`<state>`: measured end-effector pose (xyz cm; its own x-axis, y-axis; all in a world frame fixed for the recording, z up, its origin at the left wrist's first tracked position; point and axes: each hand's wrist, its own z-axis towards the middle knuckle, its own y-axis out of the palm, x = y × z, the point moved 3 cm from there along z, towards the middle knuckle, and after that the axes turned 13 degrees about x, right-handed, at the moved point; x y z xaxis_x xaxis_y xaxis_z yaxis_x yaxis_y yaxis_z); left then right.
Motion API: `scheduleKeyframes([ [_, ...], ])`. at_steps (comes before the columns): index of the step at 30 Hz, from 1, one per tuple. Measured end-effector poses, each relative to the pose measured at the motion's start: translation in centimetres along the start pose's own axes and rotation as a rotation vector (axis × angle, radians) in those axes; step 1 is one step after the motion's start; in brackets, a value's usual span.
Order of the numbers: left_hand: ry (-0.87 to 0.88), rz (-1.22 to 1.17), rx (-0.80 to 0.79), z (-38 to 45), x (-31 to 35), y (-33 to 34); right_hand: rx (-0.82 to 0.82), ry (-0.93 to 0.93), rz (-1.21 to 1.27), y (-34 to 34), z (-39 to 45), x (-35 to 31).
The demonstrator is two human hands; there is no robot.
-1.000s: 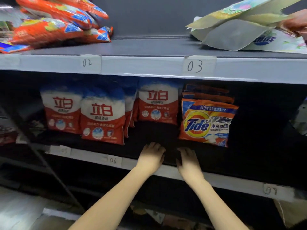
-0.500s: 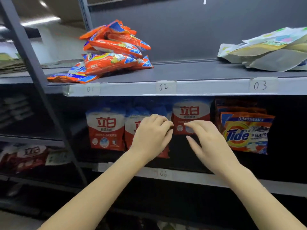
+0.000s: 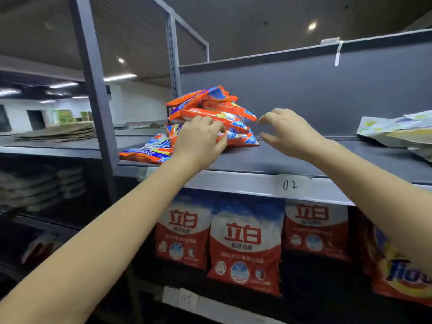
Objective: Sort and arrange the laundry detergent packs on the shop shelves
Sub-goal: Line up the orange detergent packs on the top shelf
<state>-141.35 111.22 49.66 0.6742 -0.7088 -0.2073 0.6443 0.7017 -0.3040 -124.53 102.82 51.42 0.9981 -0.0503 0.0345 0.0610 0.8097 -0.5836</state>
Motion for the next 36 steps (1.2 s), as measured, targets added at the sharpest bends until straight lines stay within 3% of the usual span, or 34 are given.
scheduleKeyframes([
  [4, -0.091, 0.110, -0.098, 3.0, -3.7, 3.7, -0.068, 0.008, -0.028, 3.6, 5.8, 1.9],
  [13, -0.224, 0.239, -0.069, 8.9, -12.5, 9.2, -0.013, 0.003, 0.011, 8.0, 16.5, 3.0],
  [18, -0.413, 0.178, -0.073, 11.6, -18.8, 12.1, -0.014, 0.131, 0.080, 10.2, 21.6, 3.2],
  [21, -0.512, 0.119, -0.158, 12.9, -21.8, 14.3, -0.078, 0.273, 0.154, 12.5, 23.9, 3.2],
  [25, -0.653, -0.033, -0.427, 14.1, -24.4, 17.3, -0.143, 0.448, 0.263, 15.5, 26.7, 3.0],
  [28, -0.750, -0.310, -0.691, 14.0, -24.9, 19.5, -0.198, 0.515, 0.292, 16.5, 27.8, 2.8],
  [30, -0.796, -0.506, -0.786, 13.6, -25.2, 21.1, -0.276, 0.546, 0.319, 17.0, 28.0, 2.5],
  [34, -0.878, -0.732, -0.726, 12.9, -26.4, 24.0, -0.464, 0.409, 0.114, 17.6, 28.2, 1.4],
  [36, -0.971, -0.802, -0.657, 12.2, -26.7, 24.8, -0.484, 0.443, 0.116, 17.9, 28.0, 1.2],
])
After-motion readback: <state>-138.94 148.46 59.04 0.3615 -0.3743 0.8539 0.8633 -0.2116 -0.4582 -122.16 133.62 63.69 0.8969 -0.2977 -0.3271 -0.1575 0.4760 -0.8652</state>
